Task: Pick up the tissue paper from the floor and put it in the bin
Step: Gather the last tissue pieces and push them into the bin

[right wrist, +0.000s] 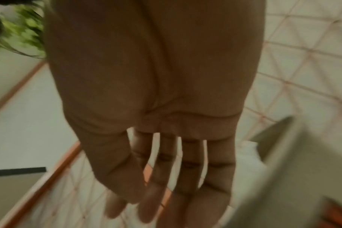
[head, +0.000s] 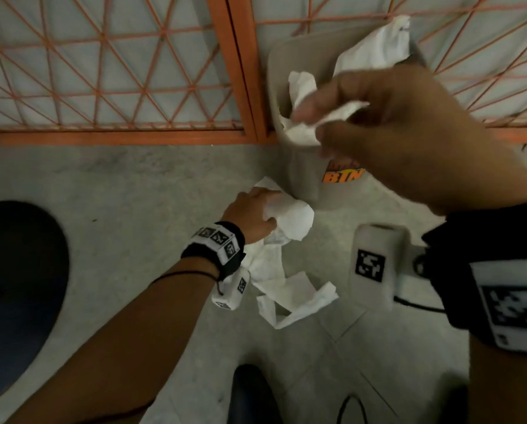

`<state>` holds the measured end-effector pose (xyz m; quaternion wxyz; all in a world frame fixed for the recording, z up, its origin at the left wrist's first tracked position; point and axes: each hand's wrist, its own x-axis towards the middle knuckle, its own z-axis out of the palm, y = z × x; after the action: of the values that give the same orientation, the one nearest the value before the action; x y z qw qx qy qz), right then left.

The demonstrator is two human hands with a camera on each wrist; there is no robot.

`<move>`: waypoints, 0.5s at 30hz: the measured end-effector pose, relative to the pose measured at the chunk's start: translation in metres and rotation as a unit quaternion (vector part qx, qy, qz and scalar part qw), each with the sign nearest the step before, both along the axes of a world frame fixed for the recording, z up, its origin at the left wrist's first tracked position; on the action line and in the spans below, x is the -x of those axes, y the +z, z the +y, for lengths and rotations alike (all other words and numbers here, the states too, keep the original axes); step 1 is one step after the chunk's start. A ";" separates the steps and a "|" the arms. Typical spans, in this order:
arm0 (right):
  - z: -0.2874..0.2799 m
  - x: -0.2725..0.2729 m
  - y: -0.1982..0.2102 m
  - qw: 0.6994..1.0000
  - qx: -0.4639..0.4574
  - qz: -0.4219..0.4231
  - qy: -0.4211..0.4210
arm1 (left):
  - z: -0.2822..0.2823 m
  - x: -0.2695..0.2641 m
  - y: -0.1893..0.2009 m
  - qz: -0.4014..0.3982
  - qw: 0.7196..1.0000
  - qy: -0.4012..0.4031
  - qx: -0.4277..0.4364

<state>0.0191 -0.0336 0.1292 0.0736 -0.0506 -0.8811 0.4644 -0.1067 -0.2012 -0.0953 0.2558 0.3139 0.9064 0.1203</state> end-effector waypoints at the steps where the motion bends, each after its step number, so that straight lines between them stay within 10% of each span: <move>1: 0.000 -0.009 -0.009 0.999 0.031 -0.027 0.012 | 0.006 -0.003 -0.004 0.014 0.999 -0.033 0.011; 9: -0.008 -0.038 -0.137 0.930 0.069 -0.351 0.084 | 0.022 -0.009 -0.032 0.138 0.987 -0.084 0.018; 15: -0.070 -0.065 -0.233 0.900 -0.044 -0.432 0.037 | -0.003 0.000 0.002 0.121 0.968 0.092 -0.197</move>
<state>0.0846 -0.1034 -0.1038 -0.3296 -0.2102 -0.8470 0.3603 -0.1064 -0.2044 -0.0935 0.0653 0.2855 0.9139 0.2812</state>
